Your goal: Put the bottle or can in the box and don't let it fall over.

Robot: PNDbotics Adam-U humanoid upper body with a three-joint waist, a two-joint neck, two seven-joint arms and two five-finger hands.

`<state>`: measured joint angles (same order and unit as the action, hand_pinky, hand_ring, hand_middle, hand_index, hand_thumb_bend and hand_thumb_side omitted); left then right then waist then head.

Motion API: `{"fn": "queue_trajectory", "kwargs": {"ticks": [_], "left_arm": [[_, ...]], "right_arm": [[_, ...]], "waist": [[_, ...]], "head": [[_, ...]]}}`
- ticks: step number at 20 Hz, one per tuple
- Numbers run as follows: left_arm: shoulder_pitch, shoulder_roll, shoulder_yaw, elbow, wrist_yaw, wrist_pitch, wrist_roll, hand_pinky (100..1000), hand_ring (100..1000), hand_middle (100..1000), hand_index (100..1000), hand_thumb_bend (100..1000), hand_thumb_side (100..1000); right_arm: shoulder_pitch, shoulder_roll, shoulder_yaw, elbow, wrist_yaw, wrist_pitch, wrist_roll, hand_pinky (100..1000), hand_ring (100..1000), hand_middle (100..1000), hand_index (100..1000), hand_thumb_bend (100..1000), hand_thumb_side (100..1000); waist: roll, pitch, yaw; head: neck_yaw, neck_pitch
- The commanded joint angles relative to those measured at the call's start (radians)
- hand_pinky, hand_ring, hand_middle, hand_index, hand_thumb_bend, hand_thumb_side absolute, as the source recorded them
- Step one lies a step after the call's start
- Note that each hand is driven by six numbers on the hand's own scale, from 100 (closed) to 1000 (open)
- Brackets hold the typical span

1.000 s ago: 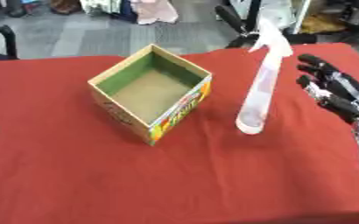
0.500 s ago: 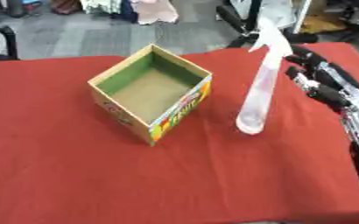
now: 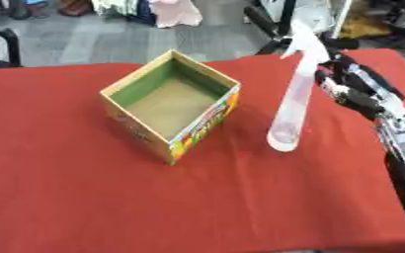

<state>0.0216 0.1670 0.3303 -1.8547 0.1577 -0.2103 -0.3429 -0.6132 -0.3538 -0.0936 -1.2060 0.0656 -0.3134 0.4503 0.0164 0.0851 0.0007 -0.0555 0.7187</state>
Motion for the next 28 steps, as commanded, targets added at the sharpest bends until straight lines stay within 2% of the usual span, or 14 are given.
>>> {"fn": "queue_trajectory", "kwargs": {"ticks": [1, 21, 28], "left_arm": [[-0.011, 0.013, 0.0, -0.009, 0.007, -0.001, -0.005, 763, 1000, 1000, 1000, 292, 1000], [-0.012, 0.014, -0.007, -0.008, 0.012, 0.0, -0.011, 763, 1000, 1000, 1000, 292, 1000], [-0.011, 0.011, -0.012, -0.007, 0.018, -0.003, -0.015, 763, 1000, 1000, 1000, 291, 1000]], "right_arm": [[-0.031, -0.009, 0.004, -0.006, -0.004, -0.007, 0.006, 882, 1000, 1000, 1000, 100, 512], [-0.094, -0.003, 0.03, -0.009, -0.035, -0.012, 0.028, 884, 1000, 1000, 1000, 100, 530], [-0.123, 0.008, 0.037, 0.0, -0.05, 0.0, 0.039, 882, 1000, 1000, 1000, 100, 529]], "waist": [[-0.001, -0.009, 0.003], [0.0, -0.013, 0.017], [0.01, -0.014, 0.032]], "head": [[-0.005, -0.011], [-0.028, -0.011], [-0.041, -0.014]]}}
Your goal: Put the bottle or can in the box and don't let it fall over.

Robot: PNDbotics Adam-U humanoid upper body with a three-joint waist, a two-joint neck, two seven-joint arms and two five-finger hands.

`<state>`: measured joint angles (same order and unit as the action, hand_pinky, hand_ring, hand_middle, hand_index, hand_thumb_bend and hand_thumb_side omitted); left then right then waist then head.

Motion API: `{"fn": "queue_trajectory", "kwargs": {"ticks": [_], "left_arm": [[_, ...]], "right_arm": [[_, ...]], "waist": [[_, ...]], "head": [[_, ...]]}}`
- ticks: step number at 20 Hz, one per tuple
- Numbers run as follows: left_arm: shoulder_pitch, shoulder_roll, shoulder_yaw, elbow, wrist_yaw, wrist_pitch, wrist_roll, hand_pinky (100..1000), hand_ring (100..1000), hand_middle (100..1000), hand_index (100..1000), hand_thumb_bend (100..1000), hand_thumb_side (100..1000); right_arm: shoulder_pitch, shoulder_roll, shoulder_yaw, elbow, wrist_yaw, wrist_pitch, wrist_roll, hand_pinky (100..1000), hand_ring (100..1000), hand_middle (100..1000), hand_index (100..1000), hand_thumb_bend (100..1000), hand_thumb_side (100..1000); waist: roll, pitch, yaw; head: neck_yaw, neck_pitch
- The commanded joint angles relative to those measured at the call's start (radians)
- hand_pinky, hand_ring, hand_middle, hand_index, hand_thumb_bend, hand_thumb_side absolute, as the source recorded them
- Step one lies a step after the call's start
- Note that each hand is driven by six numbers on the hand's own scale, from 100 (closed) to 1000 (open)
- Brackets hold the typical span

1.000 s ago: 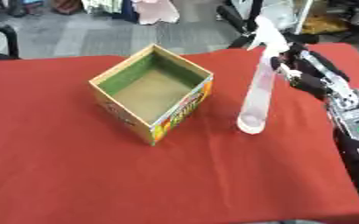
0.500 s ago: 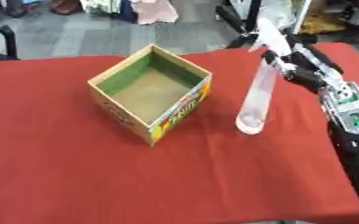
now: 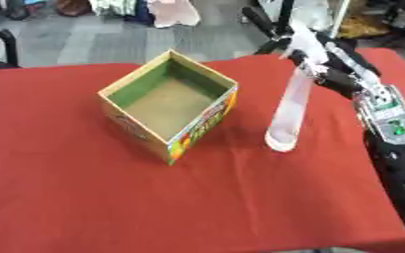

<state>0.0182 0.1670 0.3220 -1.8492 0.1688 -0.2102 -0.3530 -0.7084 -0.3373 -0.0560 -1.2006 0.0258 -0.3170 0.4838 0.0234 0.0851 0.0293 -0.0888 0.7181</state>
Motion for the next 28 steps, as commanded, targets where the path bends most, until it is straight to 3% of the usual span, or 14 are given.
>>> {"fn": "queue_trajectory", "kwargs": {"ticks": [1, 11, 13, 15, 19, 21, 24, 25, 26, 28], "left_arm": [[-0.008, 0.01, -0.005, -0.012, 0.009, -0.004, -0.006, 763, 1000, 1000, 1000, 291, 1000], [-0.009, 0.006, -0.011, -0.009, 0.021, -0.013, -0.011, 763, 1000, 1000, 1000, 289, 1000], [-0.01, 0.004, -0.012, -0.008, 0.023, -0.014, -0.012, 763, 1000, 1000, 1000, 289, 1000], [-0.012, 0.003, -0.013, -0.008, 0.025, -0.014, -0.013, 763, 1000, 1000, 1000, 289, 1000], [-0.016, 0.003, -0.013, -0.007, 0.027, -0.013, -0.014, 762, 1000, 1000, 1000, 290, 1000], [-0.018, 0.003, -0.014, -0.007, 0.028, -0.012, -0.014, 762, 1000, 1000, 1000, 290, 1000], [-0.021, 0.003, -0.015, -0.008, 0.031, -0.011, -0.014, 762, 1000, 1000, 1000, 289, 1000], [-0.023, 0.003, -0.015, -0.008, 0.032, -0.011, -0.014, 762, 1000, 1000, 1000, 289, 1000], [-0.025, 0.003, -0.016, -0.009, 0.034, -0.011, -0.014, 762, 1000, 1000, 1000, 289, 1000], [-0.029, 0.003, -0.017, -0.009, 0.037, -0.01, -0.015, 762, 1000, 1000, 1000, 290, 1000]], "right_arm": [[-0.031, -0.007, 0.0, -0.001, -0.011, 0.007, 0.009, 880, 1000, 1000, 1000, 100, 527], [-0.05, 0.006, -0.003, 0.022, -0.015, 0.032, 0.012, 861, 1000, 1000, 1000, 100, 524], [-0.053, 0.007, -0.002, 0.024, -0.016, 0.032, 0.009, 849, 1000, 1000, 986, 100, 481], [-0.056, 0.009, -0.003, 0.027, -0.02, 0.029, -0.004, 831, 1000, 1000, 943, 100, 470], [-0.062, 0.005, -0.01, 0.026, -0.057, 0.011, -0.086, 740, 1000, 1000, 738, 100, 490], [-0.068, -0.003, -0.006, 0.027, -0.08, 0.01, -0.131, 698, 927, 1000, 655, 100, 470], [-0.078, -0.016, -0.001, 0.031, -0.102, 0.016, -0.167, 630, 816, 887, 524, 100, 470], [-0.081, -0.02, 0.0, 0.032, -0.108, 0.017, -0.175, 630, 816, 887, 524, 100, 470], [-0.084, -0.025, 0.0, 0.032, -0.114, 0.017, -0.183, 592, 758, 819, 455, 100, 470], [-0.091, -0.036, 0.002, 0.034, -0.124, 0.014, -0.195, 581, 741, 798, 429, 100, 470]], "waist": [[0.006, -0.015, 0.006], [0.022, -0.012, 0.031], [0.025, -0.011, 0.036], [0.027, -0.01, 0.04], [0.026, -0.009, 0.046], [0.026, -0.009, 0.05], [0.026, -0.008, 0.058], [0.027, -0.007, 0.06], [0.027, -0.007, 0.064], [0.028, -0.005, 0.073]], "head": [[-0.01, -0.015], [-0.024, -0.022], [-0.026, -0.023], [-0.028, -0.026], [-0.029, -0.031], [-0.029, -0.035], [-0.033, -0.04], [-0.035, -0.042], [-0.037, -0.043], [-0.042, -0.048]]}}
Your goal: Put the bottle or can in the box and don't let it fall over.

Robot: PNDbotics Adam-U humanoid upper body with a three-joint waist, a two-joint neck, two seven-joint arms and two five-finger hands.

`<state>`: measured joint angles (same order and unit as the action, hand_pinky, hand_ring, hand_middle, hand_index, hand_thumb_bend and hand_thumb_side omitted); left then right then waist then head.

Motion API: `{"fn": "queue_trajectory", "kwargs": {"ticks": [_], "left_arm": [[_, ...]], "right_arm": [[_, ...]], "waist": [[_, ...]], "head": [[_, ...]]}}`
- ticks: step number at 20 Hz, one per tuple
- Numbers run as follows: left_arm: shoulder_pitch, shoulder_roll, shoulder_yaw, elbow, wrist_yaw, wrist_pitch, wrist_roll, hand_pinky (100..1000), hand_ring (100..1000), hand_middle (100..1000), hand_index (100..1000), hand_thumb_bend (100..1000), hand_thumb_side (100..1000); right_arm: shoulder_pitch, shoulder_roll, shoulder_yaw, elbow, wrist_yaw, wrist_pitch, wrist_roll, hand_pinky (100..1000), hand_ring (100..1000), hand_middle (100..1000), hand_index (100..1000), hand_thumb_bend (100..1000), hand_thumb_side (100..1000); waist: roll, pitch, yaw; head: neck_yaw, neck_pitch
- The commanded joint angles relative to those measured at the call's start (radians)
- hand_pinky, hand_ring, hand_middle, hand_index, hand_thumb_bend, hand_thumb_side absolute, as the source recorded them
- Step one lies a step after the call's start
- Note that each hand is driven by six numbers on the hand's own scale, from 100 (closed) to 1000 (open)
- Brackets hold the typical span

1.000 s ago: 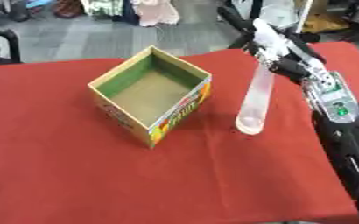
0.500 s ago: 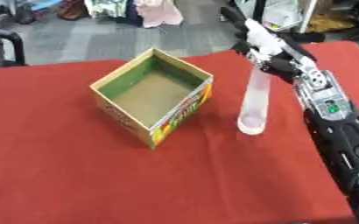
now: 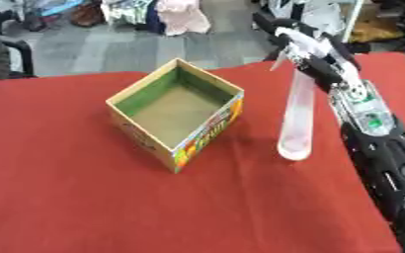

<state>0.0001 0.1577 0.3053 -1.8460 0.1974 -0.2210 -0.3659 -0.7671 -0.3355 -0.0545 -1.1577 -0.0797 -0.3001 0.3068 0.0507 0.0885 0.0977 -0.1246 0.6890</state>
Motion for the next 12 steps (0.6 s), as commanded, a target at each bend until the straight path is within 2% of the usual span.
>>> {"fn": "queue_trajectory", "kwargs": {"ticks": [1, 7, 12], "left_arm": [[-0.013, 0.013, -0.001, -0.013, 0.01, 0.001, -0.002, 762, 1000, 1000, 1000, 290, 1000], [-0.049, 0.018, -0.016, -0.018, 0.037, 0.005, -0.007, 763, 1000, 1000, 1000, 291, 1000], [-0.116, 0.03, -0.046, -0.018, 0.078, 0.014, -0.026, 764, 1000, 1000, 1000, 295, 1000]], "right_arm": [[-0.036, -0.044, 0.002, -0.008, -0.022, -0.006, -0.02, 579, 737, 791, 424, 100, 470], [-0.086, -0.103, 0.005, 0.016, -0.04, -0.035, -0.027, 581, 723, 773, 418, 100, 470], [-0.162, -0.161, 0.002, 0.049, -0.051, -0.064, -0.048, 585, 706, 750, 417, 100, 470]], "waist": [[0.0, -0.007, 0.009], [0.002, 0.008, 0.072], [-0.011, 0.039, 0.179]], "head": [[-0.009, -0.021], [-0.042, -0.051], [-0.114, -0.099]]}}
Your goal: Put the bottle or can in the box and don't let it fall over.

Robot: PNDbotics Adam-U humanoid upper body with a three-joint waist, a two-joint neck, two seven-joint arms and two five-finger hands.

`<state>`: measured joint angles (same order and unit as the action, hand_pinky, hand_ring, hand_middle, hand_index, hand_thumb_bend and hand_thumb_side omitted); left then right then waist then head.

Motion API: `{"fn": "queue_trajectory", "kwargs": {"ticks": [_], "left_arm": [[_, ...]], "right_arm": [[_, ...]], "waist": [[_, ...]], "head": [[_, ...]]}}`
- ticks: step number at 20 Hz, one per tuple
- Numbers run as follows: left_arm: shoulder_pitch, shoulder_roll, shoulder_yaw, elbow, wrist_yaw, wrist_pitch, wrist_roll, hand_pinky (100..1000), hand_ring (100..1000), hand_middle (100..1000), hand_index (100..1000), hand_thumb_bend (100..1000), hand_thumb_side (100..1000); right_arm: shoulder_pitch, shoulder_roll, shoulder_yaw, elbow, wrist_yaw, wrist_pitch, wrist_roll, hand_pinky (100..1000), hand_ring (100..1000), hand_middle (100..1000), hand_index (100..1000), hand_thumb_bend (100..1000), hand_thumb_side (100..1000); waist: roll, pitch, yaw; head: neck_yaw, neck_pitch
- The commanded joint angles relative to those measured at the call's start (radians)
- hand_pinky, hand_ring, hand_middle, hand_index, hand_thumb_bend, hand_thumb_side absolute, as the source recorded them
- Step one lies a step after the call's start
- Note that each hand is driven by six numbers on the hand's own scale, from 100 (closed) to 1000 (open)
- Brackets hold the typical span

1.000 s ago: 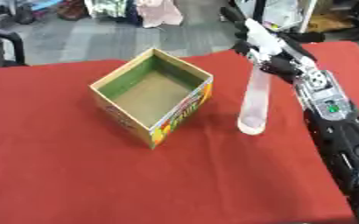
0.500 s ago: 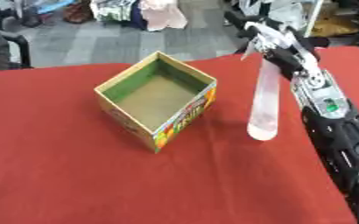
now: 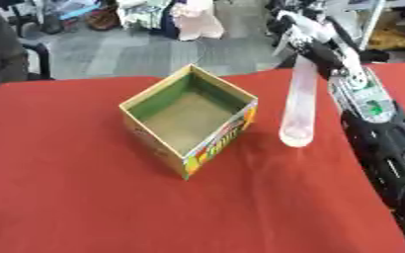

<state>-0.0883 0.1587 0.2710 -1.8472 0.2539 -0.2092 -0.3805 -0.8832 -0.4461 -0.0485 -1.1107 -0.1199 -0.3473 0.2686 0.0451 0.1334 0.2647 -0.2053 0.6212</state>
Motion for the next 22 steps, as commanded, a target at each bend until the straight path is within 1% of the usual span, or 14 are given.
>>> {"fn": "queue_trajectory", "kwargs": {"ticks": [1, 4, 7, 10, 13, 17, 20, 22], "left_arm": [[-0.044, 0.032, -0.018, -0.018, 0.032, 0.006, -0.016, 765, 1000, 1000, 1000, 295, 1000], [-0.085, 0.042, -0.035, -0.024, 0.062, 0.015, -0.025, 765, 1000, 1000, 1000, 297, 1000], [-0.116, 0.051, -0.05, -0.027, 0.08, 0.026, -0.037, 766, 1000, 1000, 1000, 297, 1000], [-0.138, 0.056, -0.06, -0.031, 0.091, 0.033, -0.047, 766, 1000, 1000, 1000, 298, 1000], [-0.164, 0.058, -0.071, -0.034, 0.103, 0.039, -0.054, 767, 1000, 1000, 1000, 299, 1000], [-0.199, 0.054, -0.081, -0.043, 0.129, 0.046, -0.055, 768, 1000, 1000, 1000, 300, 1000], [-0.21, 0.052, -0.083, -0.049, 0.14, 0.05, -0.055, 768, 1000, 1000, 1000, 300, 1000], [-0.213, 0.049, -0.084, -0.052, 0.144, 0.049, -0.055, 767, 1000, 1000, 1000, 298, 1000]], "right_arm": [[-0.061, -0.063, -0.005, 0.007, -0.014, -0.025, -0.015, 585, 705, 749, 417, 100, 470], [-0.109, -0.105, -0.004, 0.018, -0.026, -0.055, -0.028, 589, 682, 718, 416, 100, 470], [-0.161, -0.142, -0.004, 0.027, -0.046, -0.087, -0.05, 592, 662, 686, 414, 100, 470], [-0.199, -0.158, -0.002, 0.028, -0.071, -0.107, -0.068, 599, 654, 669, 414, 100, 470], [-0.219, -0.151, -0.004, 0.044, -0.079, -0.11, -0.068, 605, 667, 684, 419, 100, 470], [-0.219, -0.137, -0.024, 0.087, -0.081, -0.096, -0.051, 608, 696, 719, 423, 100, 470], [-0.208, -0.117, -0.04, 0.122, -0.09, -0.079, -0.04, 604, 724, 752, 430, 100, 470], [-0.198, -0.092, -0.049, 0.149, -0.099, -0.059, -0.039, 608, 746, 781, 447, 100, 470]], "waist": [[-0.011, -0.001, 0.034], [-0.028, 0.011, 0.092], [-0.049, 0.02, 0.137], [-0.065, 0.026, 0.169], [-0.078, 0.034, 0.203], [-0.084, 0.047, 0.244], [-0.084, 0.055, 0.256], [-0.081, 0.061, 0.26]], "head": [[-0.05, -0.04], [-0.097, -0.065], [-0.135, -0.085], [-0.162, -0.097], [-0.199, -0.115], [-0.237, -0.143], [-0.255, -0.154], [-0.262, -0.161]]}}
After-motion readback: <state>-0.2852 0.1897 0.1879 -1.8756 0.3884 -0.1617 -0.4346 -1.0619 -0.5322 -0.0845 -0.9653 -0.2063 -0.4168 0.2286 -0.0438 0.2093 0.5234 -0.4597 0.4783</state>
